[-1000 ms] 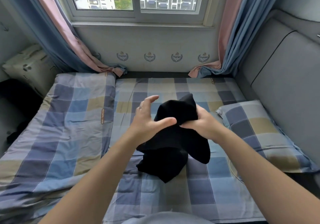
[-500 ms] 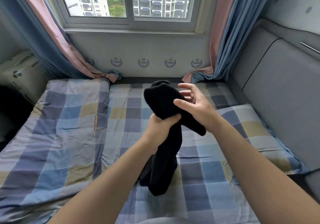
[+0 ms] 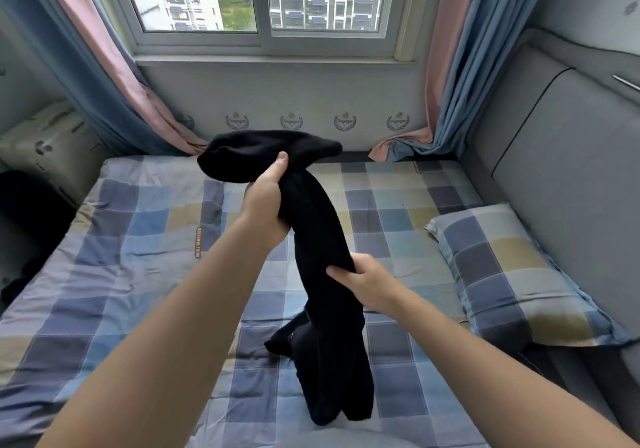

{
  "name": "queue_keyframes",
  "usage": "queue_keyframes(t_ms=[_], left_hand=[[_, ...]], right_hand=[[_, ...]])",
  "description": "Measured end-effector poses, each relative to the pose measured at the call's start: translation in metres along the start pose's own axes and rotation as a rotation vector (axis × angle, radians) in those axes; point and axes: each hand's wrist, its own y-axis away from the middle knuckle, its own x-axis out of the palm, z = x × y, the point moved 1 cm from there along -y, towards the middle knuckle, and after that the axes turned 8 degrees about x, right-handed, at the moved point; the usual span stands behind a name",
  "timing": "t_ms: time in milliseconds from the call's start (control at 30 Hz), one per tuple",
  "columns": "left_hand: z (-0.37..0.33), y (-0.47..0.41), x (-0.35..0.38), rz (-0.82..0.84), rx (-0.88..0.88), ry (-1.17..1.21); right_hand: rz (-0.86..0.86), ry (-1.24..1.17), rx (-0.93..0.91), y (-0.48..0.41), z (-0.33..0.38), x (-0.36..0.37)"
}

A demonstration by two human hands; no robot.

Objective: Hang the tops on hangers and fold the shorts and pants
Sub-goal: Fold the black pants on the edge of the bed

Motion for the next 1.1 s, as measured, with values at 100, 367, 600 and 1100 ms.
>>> queue_keyframes(t_ms=[100,367,600,1100], left_hand=[[0.019,0.002,-0.017,0.138,0.053,-0.143],[0.116,0.048,-0.033,0.564,-0.081,-0.511],[0.134,0.041,-0.047,0.362,0.010,-0.585],[0.071,0.024,-0.017,0.061,-0.017,-0.141]], right_hand=[[-0.099,-0.123,-0.063,0.004,0.016,-0.011],[-0.256,-0.270,-0.178,0.004,0.081,-0.024],[-0.208,-0.016,-0.045,-0.003,0.075,-0.027],[-0.039,0.100,0.205,0.026,-0.077,0.040]])
